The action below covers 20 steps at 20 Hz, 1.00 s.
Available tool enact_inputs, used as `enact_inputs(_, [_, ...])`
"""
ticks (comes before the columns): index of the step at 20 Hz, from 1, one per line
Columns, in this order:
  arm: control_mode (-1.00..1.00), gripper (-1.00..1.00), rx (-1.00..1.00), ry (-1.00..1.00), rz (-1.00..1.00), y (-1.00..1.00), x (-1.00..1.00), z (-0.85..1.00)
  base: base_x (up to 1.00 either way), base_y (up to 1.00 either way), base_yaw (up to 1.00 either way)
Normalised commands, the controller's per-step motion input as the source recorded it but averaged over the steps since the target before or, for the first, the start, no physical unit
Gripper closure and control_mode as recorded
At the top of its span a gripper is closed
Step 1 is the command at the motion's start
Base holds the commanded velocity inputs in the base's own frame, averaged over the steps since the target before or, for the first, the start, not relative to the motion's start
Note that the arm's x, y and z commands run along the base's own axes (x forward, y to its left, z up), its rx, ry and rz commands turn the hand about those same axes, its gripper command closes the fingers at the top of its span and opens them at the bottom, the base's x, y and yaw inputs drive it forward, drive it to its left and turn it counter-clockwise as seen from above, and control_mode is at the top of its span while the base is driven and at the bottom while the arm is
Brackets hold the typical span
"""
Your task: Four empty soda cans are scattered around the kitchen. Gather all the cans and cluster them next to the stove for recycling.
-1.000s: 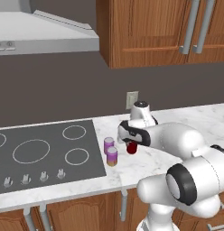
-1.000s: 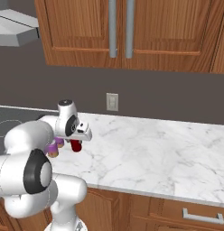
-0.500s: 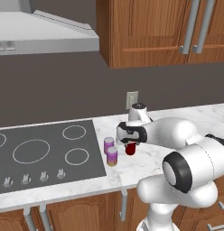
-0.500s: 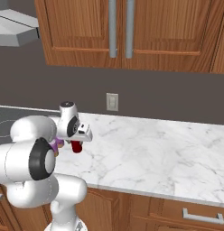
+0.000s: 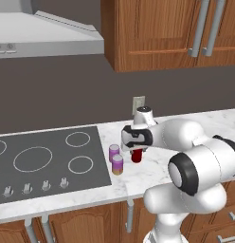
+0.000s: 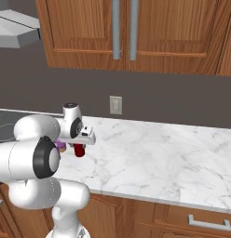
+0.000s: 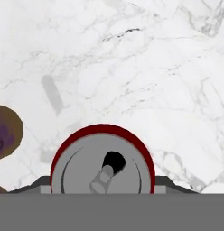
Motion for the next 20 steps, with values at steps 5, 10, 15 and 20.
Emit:
enact_inputs(5, [-1.00,-1.00,0.00,0.00,0.00,0.00,-0.08,-0.11,0.00,0.00,0.00])
enact_inputs(10, [-1.00,-1.00,0.00,-0.10,0.00,0.02,-0.05,-0.02,0.00,0.00,0.00])
enact_inputs(15, [-1.00,-1.00,0.01,-0.05,0.00,0.00,-0.14,0.11,0.00,0.00,0.00])
enact_inputs(20, [-1.00,-1.00,0.00,-0.04,0.00,0.00,-0.13,0.24,0.00,0.00,0.00])
